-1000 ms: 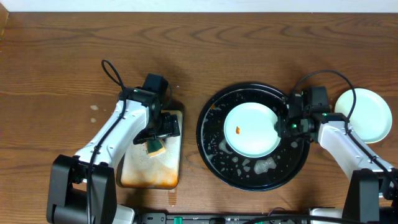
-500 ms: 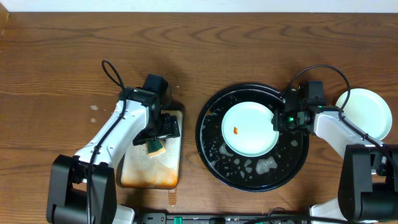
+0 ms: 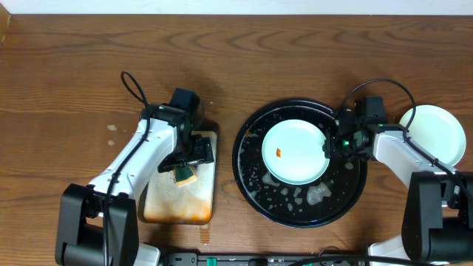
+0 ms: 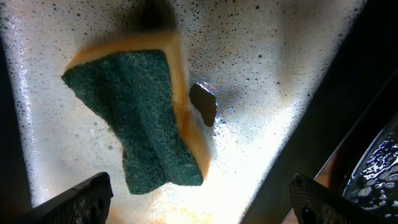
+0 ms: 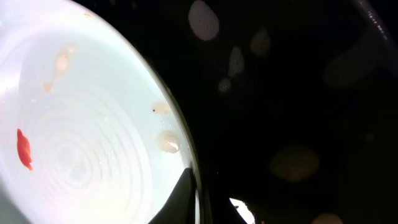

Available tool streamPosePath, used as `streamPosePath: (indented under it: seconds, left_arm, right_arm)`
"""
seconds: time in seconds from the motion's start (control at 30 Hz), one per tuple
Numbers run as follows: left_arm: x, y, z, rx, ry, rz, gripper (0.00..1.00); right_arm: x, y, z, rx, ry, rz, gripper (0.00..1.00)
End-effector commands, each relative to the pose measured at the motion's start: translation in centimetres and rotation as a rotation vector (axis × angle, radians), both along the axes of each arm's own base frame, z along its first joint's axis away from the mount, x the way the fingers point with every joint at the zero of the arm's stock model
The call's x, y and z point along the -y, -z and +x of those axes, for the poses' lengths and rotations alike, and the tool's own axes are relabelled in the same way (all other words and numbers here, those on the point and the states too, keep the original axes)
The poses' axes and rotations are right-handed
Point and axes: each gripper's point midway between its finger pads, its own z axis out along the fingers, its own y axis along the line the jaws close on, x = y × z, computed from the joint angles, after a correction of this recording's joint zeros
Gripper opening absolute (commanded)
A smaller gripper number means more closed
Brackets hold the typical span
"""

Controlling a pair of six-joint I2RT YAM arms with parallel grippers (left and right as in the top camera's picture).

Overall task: Clean dirty plates on tray and stack at the side
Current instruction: 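Rub the sponge on the soapy tray with the left gripper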

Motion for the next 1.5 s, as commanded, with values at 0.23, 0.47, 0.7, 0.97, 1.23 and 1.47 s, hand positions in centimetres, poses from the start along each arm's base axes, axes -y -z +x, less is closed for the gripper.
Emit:
streamPosePath:
  seconds: [0.23,0.47,0.7,0.97,1.23,1.47]
  left_arm:
    - [-0.3,0.5,-0.9,-0.023,0.015,0.008,0.92]
    - [-3.7,3.4,-3.1,-0.042,-0.166,0.188,0.82]
    - [-4.0,5.3,-1.3,0.076,-0.184,0.193,0.52]
    - [-3.8,5.2,-1.7,0.069,-0.131,0.177,0.08]
    - [-2.9,1.2,-2.0,0.1,-0.118,0.11,0.49]
    - [-4.9,0.3,-0.1,0.228,-0.119,0.219,0.62]
  right_arm:
    - [1.2,3.0,-3.2,-0.135,0.031,-0.07,0.01]
    - [1.2,3.0,-3.2,-0.135,0.033,-0.07,0.01]
    - [1.2,3.0,-3.1,-0.135,0.033,-0.07,0.01]
    - [1.2,3.0,-3.2,-0.135,0.033,-0.07,0.01]
    - [1.2,3.0,-3.1,-0.135,0.033,-0.07,0.01]
    - [1.2,3.0,-3.1,-0.135,0.033,-0.07,0.01]
